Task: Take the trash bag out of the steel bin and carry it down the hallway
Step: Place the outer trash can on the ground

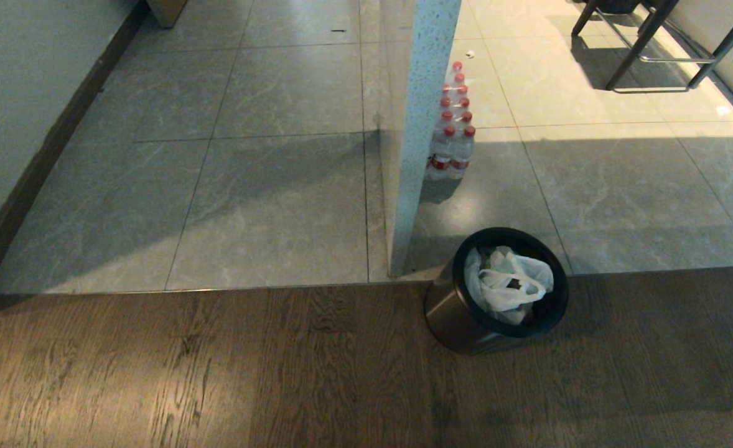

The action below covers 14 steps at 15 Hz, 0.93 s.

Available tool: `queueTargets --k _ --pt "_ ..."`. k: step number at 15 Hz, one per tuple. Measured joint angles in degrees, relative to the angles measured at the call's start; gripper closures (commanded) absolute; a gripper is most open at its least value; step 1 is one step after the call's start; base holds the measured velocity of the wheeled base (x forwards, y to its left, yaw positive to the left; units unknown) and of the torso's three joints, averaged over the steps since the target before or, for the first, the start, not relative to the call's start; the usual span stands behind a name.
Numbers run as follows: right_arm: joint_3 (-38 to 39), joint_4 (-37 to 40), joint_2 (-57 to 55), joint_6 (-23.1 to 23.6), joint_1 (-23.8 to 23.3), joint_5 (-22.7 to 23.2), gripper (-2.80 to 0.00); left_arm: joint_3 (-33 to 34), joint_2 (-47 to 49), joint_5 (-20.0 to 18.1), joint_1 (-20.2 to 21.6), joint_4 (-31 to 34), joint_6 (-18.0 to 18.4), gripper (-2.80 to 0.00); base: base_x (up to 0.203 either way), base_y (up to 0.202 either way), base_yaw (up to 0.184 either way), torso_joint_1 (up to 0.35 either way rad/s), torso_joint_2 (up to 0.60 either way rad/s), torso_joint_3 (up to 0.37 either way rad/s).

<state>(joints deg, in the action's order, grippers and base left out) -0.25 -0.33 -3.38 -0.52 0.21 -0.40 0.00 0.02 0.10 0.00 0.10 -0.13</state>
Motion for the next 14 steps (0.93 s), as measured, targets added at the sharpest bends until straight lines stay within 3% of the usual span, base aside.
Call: queueTargets --k 2,6,9,14 --pt "-5.30 3.29 -0.63 0.04 0.00 0.34 0.00 0.00 0.00 -0.05 0.00 0.00 -0.02 0.00 0.000 0.000 0.000 0.000 0.00 0.000" --pt "-27.19 21.03 -9.11 0.63 0.01 5.66 0.00 0.00 0.00 -0.02 0.00 -0.03 0.00 0.00 0.000 0.000 0.000 0.000 0.00 0.000" --pt "-38.65 28.95 -27.05 1.45 0.57 10.16 0.00 0.00 0.00 -0.04 0.00 0.00 0.00 0.00 0.000 0.000 0.000 0.000 0.00 0.000" --pt "-51.27 26.60 -63.05 1.75 6.28 8.47 0.00 0.00 0.00 -0.02 0.00 0.00 -0.02 0.00 0.000 0.000 0.000 0.000 0.00 0.000"
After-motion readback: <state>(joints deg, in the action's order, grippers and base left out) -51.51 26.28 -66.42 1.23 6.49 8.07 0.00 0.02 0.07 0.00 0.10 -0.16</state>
